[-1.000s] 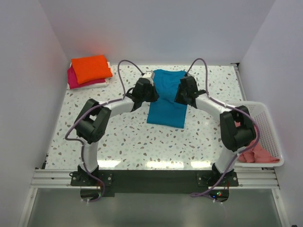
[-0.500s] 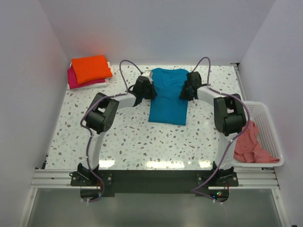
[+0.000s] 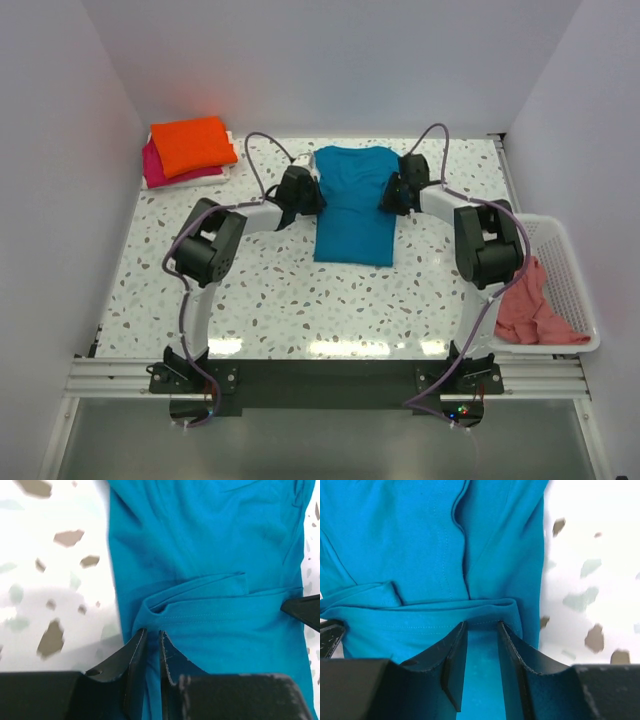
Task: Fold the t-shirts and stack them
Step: Fold the tshirt
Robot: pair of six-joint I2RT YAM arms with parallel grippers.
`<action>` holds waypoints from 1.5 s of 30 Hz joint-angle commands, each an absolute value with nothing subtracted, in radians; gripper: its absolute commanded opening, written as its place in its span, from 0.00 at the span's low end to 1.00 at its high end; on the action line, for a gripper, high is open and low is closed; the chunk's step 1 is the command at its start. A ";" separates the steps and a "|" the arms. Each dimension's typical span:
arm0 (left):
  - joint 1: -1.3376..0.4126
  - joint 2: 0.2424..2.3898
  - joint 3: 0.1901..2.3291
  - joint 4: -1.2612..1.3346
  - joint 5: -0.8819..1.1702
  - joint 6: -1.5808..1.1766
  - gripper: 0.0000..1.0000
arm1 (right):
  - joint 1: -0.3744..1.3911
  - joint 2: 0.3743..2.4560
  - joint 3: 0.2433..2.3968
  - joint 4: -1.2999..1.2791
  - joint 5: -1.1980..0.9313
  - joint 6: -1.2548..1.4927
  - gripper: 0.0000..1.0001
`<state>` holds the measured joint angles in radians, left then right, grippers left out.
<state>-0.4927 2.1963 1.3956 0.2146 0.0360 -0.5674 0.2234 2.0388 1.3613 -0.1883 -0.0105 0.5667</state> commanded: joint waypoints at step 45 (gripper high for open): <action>-0.976 1.385 0.486 -0.092 -0.255 -0.903 0.26 | 0.494 1.907 1.186 -0.316 0.046 0.477 0.44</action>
